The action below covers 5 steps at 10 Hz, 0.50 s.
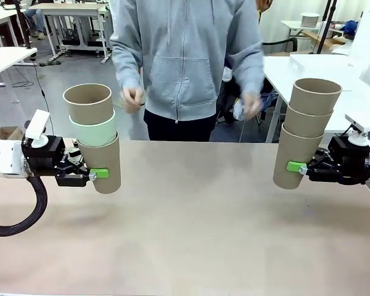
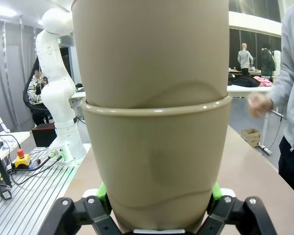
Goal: Stack the cups and store them in the basket.
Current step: Place the stack of Reusable plastic cups into the Pantry Basket.
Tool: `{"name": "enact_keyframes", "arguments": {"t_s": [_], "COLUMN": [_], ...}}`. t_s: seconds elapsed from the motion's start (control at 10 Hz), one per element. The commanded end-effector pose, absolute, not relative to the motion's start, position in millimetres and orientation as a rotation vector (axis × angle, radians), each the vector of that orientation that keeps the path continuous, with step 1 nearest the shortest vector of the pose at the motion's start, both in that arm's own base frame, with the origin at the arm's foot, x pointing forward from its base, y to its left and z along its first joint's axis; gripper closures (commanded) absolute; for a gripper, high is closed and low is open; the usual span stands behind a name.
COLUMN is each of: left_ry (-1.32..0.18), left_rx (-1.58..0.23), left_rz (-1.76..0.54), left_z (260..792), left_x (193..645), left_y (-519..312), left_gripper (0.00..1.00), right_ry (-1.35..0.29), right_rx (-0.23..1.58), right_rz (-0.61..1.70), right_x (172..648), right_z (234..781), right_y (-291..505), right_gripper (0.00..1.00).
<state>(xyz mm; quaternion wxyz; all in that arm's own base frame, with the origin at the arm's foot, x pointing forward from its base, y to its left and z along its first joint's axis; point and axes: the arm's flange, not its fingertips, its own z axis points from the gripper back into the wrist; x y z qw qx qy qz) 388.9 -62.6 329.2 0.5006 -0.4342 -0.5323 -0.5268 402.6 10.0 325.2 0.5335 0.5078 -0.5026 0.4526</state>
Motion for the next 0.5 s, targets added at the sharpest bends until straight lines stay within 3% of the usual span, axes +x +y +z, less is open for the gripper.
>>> {"name": "enact_keyframes", "arguments": {"t_s": [0.0,0.4], "left_ry": [-1.3,-1.3], "left_rx": [-1.048,-1.048], "left_rz": [-1.283,-1.283], "left_z": [333.2,333.2], "left_x": [388.7,388.7], "left_y": [-62.8,-62.8], "left_gripper": [0.15,0.15], "right_ry": [-1.211,-1.211], "right_rx": [1.201,1.201], "right_rz": [1.091,1.091], "right_x": [401.4,401.4], "right_z": [327.9,327.9], "right_y": [10.1,10.1], "right_gripper": [0.16,0.16]}}
